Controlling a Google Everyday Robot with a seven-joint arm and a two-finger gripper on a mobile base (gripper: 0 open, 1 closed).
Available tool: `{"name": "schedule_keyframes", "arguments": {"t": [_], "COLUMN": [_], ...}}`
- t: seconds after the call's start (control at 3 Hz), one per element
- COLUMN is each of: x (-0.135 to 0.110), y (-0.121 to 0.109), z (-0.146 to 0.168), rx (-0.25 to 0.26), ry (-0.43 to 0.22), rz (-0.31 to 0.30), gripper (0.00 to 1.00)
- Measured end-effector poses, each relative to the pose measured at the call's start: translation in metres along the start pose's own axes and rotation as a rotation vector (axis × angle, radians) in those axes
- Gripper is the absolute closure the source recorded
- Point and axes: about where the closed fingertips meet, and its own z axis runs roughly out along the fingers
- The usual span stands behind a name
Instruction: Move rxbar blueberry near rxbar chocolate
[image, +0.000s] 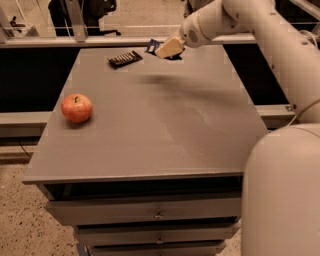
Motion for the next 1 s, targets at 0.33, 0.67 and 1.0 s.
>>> {"name": "schedule_keyframes", "arguments": {"t": [0.33, 0.67, 1.0], "x": [-0.016, -0.015, -0.006], "y": [0.002, 0.005, 0.003], "z": [0.055, 0.097, 0.125], "rx": [-0.014, -0.023, -0.018], "ry": [-0.020, -0.008, 0.027], "rz": [0.039, 0.074, 0.087], "gripper": [1.00, 1.00, 0.83]}}
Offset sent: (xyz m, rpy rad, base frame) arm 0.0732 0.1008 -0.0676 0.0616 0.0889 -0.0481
